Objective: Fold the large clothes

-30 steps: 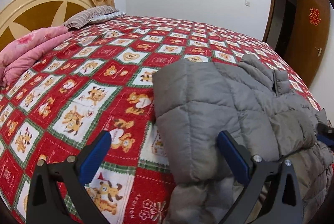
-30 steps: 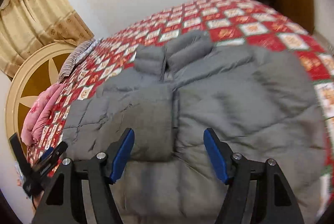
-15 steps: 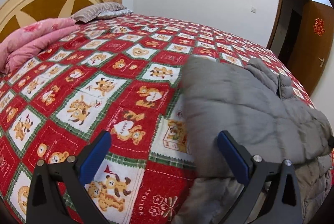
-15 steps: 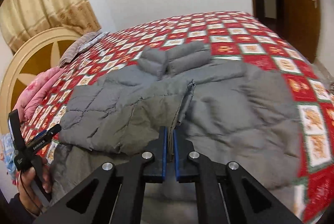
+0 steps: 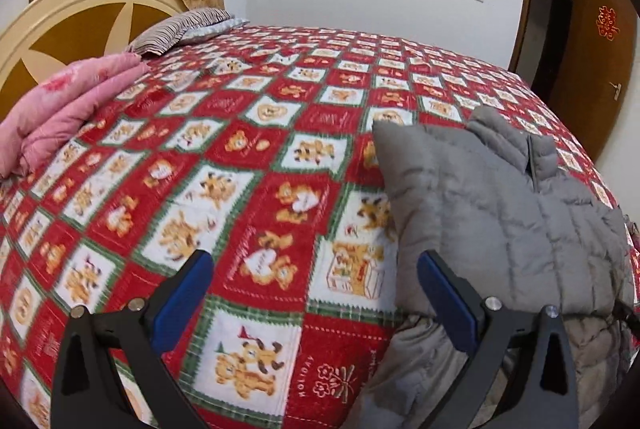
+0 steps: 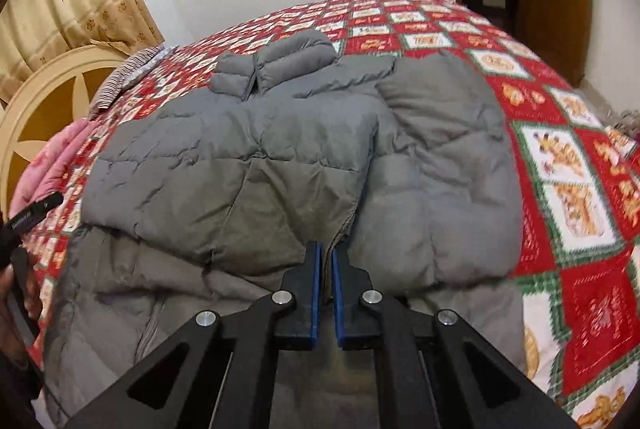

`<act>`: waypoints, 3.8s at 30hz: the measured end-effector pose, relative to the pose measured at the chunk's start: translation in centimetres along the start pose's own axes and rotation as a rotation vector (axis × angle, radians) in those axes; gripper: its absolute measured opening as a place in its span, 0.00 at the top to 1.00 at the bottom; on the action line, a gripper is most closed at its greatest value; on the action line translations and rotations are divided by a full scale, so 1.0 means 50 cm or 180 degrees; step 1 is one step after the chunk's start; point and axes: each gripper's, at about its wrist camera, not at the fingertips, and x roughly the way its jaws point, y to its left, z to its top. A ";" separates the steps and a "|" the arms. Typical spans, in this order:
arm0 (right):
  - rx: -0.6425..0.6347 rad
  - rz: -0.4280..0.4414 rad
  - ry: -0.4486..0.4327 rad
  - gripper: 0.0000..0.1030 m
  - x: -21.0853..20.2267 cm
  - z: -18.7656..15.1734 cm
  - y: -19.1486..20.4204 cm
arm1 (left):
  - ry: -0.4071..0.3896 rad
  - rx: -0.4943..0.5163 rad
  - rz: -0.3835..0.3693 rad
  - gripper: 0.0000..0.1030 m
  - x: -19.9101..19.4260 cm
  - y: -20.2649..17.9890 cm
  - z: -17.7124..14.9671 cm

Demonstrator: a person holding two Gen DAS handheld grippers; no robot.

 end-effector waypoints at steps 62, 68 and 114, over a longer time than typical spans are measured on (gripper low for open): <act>-0.0436 -0.0326 -0.0085 0.60 0.146 0.021 0.143 | 0.0585 0.0301 -0.0344 0.00 0.163 -0.222 0.063; -0.0645 -0.0322 0.0076 0.58 0.138 0.032 0.155 | 0.0773 0.0306 -0.0391 0.00 0.170 -0.237 0.098; 0.0131 -0.0323 0.0515 0.92 0.291 0.472 0.025 | 0.0854 0.0622 -0.1293 0.88 0.311 -0.422 0.271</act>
